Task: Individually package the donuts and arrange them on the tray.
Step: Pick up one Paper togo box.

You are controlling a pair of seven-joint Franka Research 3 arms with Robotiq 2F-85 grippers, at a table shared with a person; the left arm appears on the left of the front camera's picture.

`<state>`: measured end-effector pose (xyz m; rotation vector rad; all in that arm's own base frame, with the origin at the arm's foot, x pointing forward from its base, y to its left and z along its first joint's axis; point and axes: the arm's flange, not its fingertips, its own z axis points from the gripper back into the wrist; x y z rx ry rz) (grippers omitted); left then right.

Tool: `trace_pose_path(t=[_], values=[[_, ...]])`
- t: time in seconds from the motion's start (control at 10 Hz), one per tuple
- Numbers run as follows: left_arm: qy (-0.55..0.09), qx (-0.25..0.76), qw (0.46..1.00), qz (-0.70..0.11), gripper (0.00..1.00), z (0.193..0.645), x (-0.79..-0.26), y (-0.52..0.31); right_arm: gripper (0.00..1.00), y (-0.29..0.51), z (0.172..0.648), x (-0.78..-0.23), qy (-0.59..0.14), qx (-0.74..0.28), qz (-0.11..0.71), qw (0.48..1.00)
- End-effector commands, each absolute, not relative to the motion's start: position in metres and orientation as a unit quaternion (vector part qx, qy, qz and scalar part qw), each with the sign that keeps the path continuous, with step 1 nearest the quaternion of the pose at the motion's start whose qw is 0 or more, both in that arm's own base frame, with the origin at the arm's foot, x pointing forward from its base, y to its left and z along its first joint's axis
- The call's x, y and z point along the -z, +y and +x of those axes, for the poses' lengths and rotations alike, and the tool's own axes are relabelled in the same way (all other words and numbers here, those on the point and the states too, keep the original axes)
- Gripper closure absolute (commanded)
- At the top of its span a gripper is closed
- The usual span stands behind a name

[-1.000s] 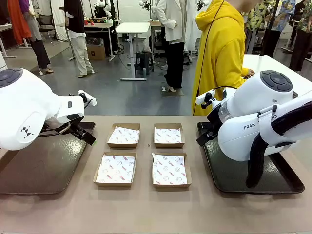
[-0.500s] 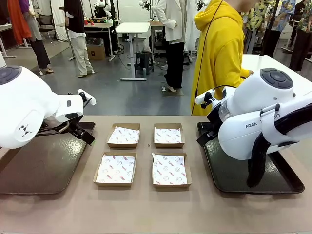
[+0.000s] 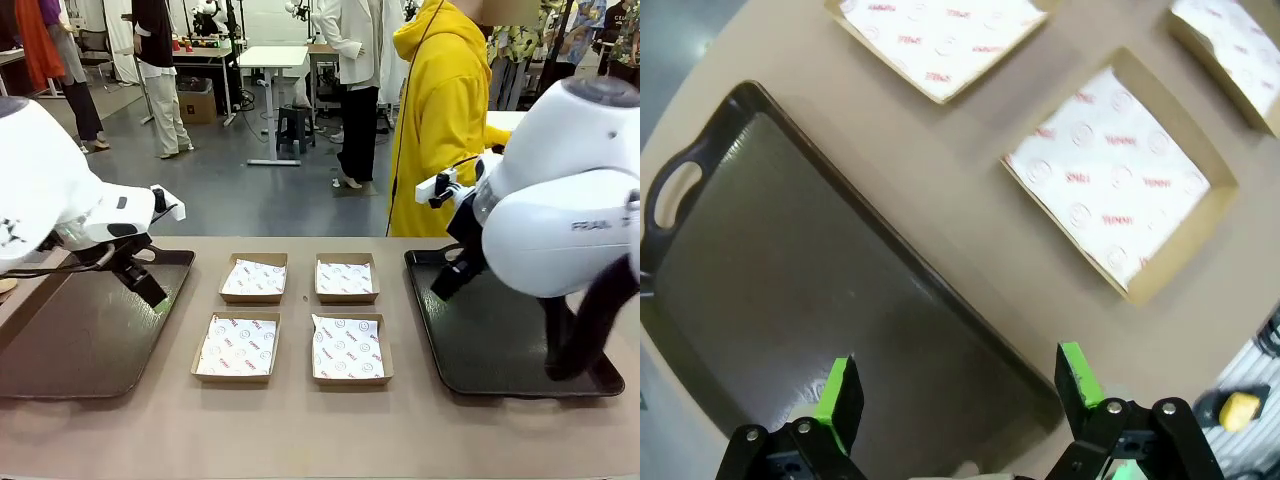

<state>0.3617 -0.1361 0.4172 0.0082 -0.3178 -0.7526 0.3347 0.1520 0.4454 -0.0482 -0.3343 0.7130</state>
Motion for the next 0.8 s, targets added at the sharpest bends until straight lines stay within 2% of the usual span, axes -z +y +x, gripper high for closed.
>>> trace_pose_path(t=[0.0,0.2,0.3,0.4,0.7], values=[[-0.157,0.375,0.913,-0.016,0.0,0.241,-0.388,-0.086,0.0,0.1,0.223,-0.387,-0.127,-0.355,-0.042,0.925],[-0.175,0.36,0.917,0.008,0.0,0.224,-0.396,-0.083,0.0,0.09,0.221,-0.378,-0.111,-0.347,-0.048,0.93],[-0.206,0.365,0.907,0.046,0.0,0.231,-0.394,-0.086,0.0,0.142,0.311,-0.457,-0.114,-0.347,-0.031,0.93],[-0.153,0.37,0.916,0.001,0.0,0.331,-0.465,-0.124,0.0,0.142,0.311,-0.457,-0.114,-0.347,-0.031,0.93],[-0.153,0.37,0.916,0.001,0.0,0.331,-0.465,-0.124,0.0,0.138,0.306,-0.461,-0.107,-0.345,-0.032,0.932]])
